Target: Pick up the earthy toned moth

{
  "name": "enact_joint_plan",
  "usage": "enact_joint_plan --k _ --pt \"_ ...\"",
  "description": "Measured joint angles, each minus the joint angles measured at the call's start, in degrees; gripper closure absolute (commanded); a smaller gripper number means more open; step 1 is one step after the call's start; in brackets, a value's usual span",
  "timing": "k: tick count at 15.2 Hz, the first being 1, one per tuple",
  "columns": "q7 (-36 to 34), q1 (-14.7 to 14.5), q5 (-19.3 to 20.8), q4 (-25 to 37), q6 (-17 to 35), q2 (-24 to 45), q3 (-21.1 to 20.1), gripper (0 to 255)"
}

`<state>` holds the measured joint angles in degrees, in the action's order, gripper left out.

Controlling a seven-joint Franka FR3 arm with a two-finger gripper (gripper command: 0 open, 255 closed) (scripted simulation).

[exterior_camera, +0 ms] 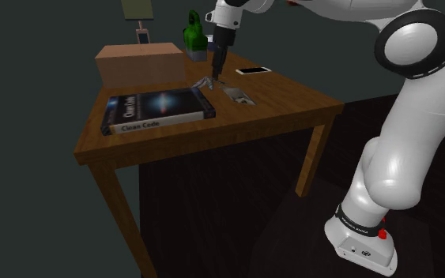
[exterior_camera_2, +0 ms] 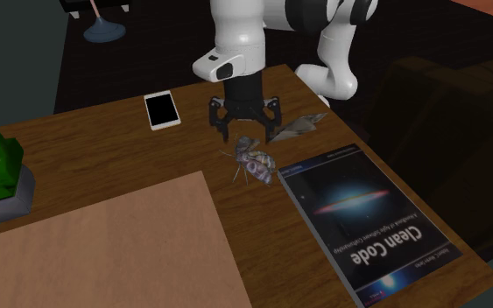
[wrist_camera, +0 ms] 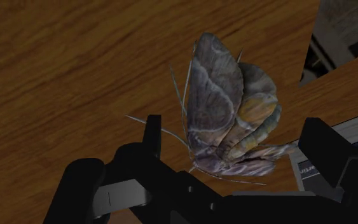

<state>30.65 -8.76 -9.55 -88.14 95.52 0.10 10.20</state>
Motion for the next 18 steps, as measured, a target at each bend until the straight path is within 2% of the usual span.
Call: enact_joint_plan --k 1,2,12,18 --pt "0.0 0.0 0.0 -0.9 0.7 -0.3 0.0 0" --pt "0.1 -0.1 0.1 -1.3 1.0 -0.3 -0.1 255" --pt "0.1 -0.1 0.1 -1.7 1.4 -0.5 -0.1 255" --pt "-0.3 0.1 -0.2 3.7 -2.8 0.9 0.1 255"
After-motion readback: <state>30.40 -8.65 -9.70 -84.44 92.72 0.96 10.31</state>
